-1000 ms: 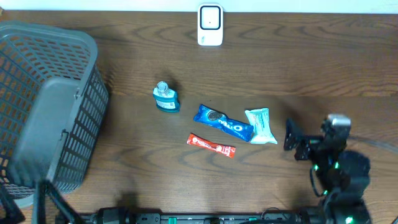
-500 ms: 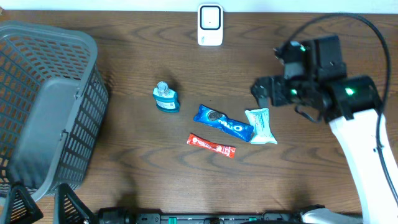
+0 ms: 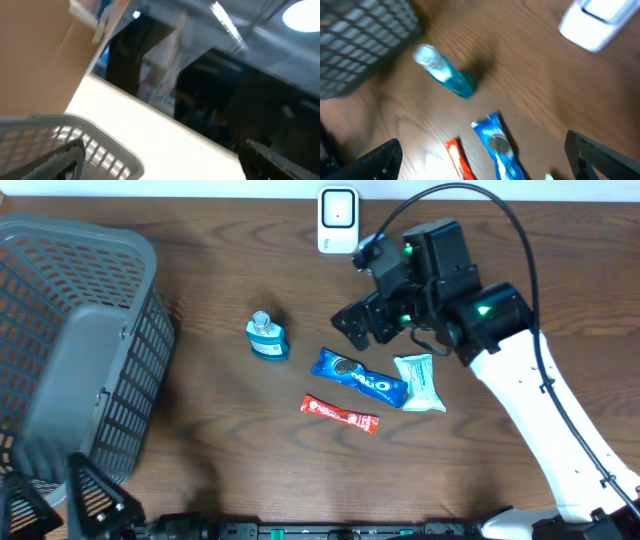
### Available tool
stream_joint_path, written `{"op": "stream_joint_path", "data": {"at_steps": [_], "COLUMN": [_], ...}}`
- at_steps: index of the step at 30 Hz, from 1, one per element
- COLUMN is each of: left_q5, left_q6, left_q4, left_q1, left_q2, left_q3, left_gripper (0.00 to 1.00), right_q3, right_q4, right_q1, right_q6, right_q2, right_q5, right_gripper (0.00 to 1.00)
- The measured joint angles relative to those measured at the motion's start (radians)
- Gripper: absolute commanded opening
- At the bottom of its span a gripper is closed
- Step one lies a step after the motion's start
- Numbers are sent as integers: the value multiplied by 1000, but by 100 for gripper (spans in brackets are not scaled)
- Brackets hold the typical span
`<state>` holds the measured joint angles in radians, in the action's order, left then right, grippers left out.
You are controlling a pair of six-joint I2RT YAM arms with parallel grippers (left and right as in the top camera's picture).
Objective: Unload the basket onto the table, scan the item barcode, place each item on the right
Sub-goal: 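Reach the right gripper to the teal bottle and grasp its body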
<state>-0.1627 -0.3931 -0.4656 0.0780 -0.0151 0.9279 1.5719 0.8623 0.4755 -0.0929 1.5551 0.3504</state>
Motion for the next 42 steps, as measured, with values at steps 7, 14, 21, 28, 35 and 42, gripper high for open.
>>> {"op": "stream_joint_path", "data": {"at_steps": [7, 14, 21, 28, 35, 42], "left_q5": [63, 205, 287, 341, 382, 401], "left_q6": [46, 183, 219, 237, 245, 256], "left_q4": [-88, -100, -100, -100, -101, -106], "left_q1": [0, 0, 0, 0, 0, 0], "left_q2": [0, -1, -3, -3, -3, -3], "left_q3": [-63, -188, -269, -329, -369, -378], "left_gripper": [98, 98, 98, 98, 98, 98], "right_q3": [9, 61, 142, 146, 148, 148], "right_q4": [-57, -64, -63, -37, -94, -190], "right_q1": [63, 113, 122, 158, 230, 242], "right_q6": [-59, -97, -135, -200, -253, -270], "right_q2": [119, 313, 339, 339, 380, 472], "right_q5": [50, 70, 106, 116, 67, -28], "right_gripper": [99, 99, 99, 99, 99, 99]}}
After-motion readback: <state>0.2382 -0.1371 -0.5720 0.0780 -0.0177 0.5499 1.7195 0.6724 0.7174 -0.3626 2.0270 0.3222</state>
